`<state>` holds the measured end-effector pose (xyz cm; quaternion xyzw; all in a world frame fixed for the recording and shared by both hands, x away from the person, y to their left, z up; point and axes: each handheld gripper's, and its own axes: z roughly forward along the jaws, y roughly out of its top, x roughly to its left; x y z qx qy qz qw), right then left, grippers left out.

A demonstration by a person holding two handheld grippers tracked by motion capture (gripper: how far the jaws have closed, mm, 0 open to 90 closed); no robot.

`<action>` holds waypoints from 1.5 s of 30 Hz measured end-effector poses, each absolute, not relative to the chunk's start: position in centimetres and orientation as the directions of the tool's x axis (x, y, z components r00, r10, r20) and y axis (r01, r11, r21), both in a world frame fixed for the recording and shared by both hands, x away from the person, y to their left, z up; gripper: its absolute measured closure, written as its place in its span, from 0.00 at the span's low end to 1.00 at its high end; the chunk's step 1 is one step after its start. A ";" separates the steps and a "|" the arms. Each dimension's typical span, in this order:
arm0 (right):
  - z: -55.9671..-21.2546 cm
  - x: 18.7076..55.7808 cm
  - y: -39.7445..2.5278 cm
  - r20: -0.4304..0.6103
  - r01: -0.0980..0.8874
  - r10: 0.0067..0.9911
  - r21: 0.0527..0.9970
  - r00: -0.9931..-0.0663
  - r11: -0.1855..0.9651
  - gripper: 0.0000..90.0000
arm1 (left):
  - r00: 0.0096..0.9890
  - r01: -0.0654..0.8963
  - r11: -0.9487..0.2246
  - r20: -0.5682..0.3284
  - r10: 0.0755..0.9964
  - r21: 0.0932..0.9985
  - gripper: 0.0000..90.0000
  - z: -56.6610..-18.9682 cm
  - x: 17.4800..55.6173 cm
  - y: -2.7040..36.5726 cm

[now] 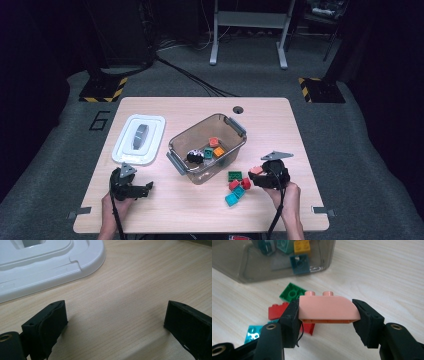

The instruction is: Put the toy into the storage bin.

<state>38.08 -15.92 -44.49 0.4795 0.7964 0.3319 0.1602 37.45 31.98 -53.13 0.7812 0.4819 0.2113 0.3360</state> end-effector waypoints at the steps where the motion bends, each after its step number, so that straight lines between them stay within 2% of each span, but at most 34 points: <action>1: -44.3 38.3 -16.0 0.060 0.655 0.868 0.683 -0.493 0.325 0.48 | 0.448 0.610 -0.312 0.008 0.894 0.728 0.05 -53.1 37.5 32.0; 21: -41.9 42.2 -16.8 0.061 0.650 0.880 0.698 -0.471 0.300 0.48 | 0.455 0.608 -0.322 0.014 0.890 0.725 0.05 -53.1 37.5 32.1; 45: -39.3 44.7 -17.5 0.060 0.622 0.879 0.729 -0.473 0.285 0.48 | 0.454 0.606 -0.321 0.015 0.891 0.728 0.05 -53.1 37.5 32.0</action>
